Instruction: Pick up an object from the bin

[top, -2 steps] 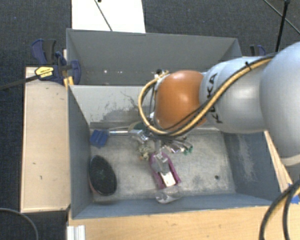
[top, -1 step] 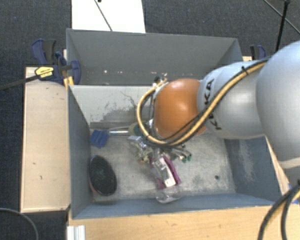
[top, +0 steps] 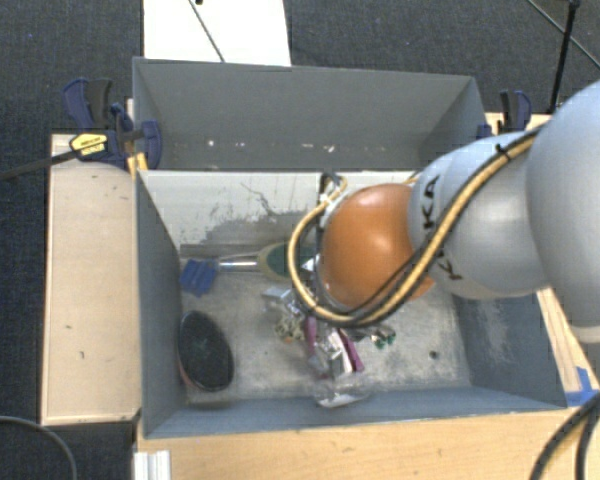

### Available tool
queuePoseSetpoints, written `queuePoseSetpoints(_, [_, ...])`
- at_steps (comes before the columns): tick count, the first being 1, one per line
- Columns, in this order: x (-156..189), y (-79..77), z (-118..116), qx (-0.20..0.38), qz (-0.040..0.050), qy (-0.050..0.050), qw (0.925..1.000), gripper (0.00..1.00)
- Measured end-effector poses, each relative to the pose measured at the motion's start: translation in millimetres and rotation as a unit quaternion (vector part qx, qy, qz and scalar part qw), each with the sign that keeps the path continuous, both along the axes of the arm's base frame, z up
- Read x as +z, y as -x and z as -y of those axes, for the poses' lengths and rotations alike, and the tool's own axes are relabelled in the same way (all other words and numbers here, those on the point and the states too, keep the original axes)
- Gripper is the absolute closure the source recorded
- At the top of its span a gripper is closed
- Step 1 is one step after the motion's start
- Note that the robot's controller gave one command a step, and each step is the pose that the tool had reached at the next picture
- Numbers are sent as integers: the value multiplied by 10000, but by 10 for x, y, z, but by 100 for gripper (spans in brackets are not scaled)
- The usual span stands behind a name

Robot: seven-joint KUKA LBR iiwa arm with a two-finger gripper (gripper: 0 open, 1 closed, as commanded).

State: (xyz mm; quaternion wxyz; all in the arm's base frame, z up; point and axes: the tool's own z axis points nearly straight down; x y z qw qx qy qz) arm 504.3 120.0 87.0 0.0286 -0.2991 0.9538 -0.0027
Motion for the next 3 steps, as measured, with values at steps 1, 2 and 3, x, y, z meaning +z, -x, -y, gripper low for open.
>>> queuePoseSetpoints(1, [-82, -561, 539, 281, -231, 69, 9993, 0])
queuePoseSetpoints(2, [-63, -522, 508, 290, -299, 78, 9991, 100])
queuePoseSetpoints(3, [1683, -460, 590, 339, -223, 63, 9992, 100])
